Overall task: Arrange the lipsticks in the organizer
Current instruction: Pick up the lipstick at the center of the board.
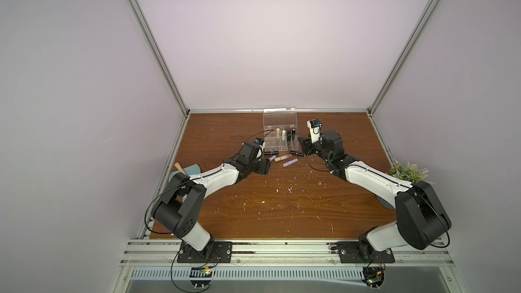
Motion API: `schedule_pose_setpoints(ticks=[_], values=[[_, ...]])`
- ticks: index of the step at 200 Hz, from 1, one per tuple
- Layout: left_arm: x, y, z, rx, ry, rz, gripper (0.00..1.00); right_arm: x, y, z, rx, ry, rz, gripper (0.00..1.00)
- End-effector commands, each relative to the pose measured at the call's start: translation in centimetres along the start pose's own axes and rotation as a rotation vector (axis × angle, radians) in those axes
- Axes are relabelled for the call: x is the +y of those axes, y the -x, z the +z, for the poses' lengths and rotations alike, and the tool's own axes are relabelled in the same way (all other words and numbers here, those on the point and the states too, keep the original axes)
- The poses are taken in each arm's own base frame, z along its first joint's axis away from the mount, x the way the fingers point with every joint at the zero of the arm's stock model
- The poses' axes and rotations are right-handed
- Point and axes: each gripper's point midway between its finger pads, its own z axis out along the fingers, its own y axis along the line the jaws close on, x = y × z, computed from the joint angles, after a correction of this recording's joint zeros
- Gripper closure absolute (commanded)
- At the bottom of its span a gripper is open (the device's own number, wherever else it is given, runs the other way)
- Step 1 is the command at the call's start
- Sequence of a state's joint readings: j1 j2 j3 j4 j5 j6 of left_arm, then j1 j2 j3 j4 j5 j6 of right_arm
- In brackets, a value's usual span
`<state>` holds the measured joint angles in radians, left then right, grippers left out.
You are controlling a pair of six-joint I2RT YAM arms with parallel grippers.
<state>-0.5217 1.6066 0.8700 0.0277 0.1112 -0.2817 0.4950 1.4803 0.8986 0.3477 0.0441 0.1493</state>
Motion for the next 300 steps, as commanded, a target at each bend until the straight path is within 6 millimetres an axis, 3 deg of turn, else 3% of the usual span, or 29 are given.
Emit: schedule_pose_setpoints(ticks=[1, 85, 210, 264, 300], values=[[0.2, -0.1, 0.9, 0.045, -0.007, 0.015, 0.28, 0.2, 2.2, -0.6, -0.064, 0.016, 0.021, 0.43], [0.5, -1.2, 4.2, 0.184, -0.007, 0.062, 0.31, 0.1, 2.0, -0.4, -0.057, 0.016, 0.023, 0.43], [1.4, -1.8, 5.1, 0.232, 0.019, 0.087, 0.39, 0.0, 2.0, -0.4, -0.052, 0.015, 0.025, 0.43], [2.1, -1.3, 5.7, 0.244, 0.062, 0.115, 0.33, 0.0, 1.9, -0.2, -0.046, 0.016, 0.023, 0.43], [2.2, -1.7, 6.3, 0.266, 0.059, 0.120, 0.36, 0.0, 1.8, -0.2, -0.043, 0.015, 0.024, 0.43]])
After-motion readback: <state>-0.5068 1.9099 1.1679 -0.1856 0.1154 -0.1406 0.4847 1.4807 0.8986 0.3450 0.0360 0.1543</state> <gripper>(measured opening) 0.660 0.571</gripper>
